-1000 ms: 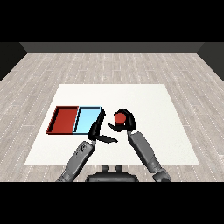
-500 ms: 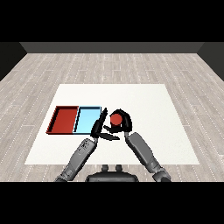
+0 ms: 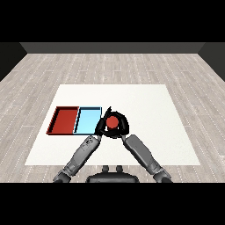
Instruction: Pick the red can and put it in the red box
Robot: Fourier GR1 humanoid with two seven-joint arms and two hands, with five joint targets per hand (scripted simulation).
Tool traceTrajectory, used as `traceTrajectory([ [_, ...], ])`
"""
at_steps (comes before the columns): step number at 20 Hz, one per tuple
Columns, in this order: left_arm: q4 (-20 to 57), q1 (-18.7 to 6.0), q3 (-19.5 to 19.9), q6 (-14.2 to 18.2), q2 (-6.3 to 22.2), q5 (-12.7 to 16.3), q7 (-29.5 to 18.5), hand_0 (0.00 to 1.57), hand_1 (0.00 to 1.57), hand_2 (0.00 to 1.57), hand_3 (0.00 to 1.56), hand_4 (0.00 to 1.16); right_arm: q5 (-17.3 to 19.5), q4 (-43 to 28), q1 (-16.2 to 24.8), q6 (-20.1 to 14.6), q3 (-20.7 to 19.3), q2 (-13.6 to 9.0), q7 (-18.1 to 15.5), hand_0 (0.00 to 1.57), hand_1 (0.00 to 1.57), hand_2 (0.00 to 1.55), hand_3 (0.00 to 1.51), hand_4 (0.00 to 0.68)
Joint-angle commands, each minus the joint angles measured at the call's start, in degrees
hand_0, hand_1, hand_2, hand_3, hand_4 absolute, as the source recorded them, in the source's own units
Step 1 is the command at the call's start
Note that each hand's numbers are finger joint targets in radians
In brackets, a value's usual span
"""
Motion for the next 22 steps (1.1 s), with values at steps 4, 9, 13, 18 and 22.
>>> traceTrajectory([
  [4,4.64,-3.09,-3.37,3.53,-0.04,3.52,-2.64,0.00,0.00,0.00,0.00,0.00,-4.34,5.23,-6.50,-0.90,0.20,0.02,-1.45,1.45,1.45,1.45,1.40,0.555],
  [9,-1.75,0.30,-3.39,9.07,0.01,-2.92,2.66,0.77,0.77,0.78,0.00,0.55,-5.45,2.87,-6.64,-4.98,3.91,0.00,-1.68,1.51,1.51,1.47,1.41,0.512],
  [13,3.69,-1.15,-6.29,11.45,0.04,2.56,-1.42,1.55,1.55,1.48,1.38,0.87,-4.95,4.40,-4.25,-1.49,2.40,-0.03,-4.69,1.50,1.50,1.45,1.40,0.523],
  [18,2.06,-7.37,-6.62,14.96,0.05,1.37,7.73,1.57,1.57,1.54,1.45,1.00,-3.64,-0.46,-3.37,-1.64,2.27,-0.53,-2.10,1.47,1.47,1.44,1.39,0.561],
  [22,3.30,-1.62,-7.41,14.79,0.06,1.63,-0.23,1.57,1.57,1.48,1.36,0.85,-5.06,1.30,-4.89,-3.65,4.10,-0.03,-2.05,1.50,1.50,1.44,1.39,0.560],
])
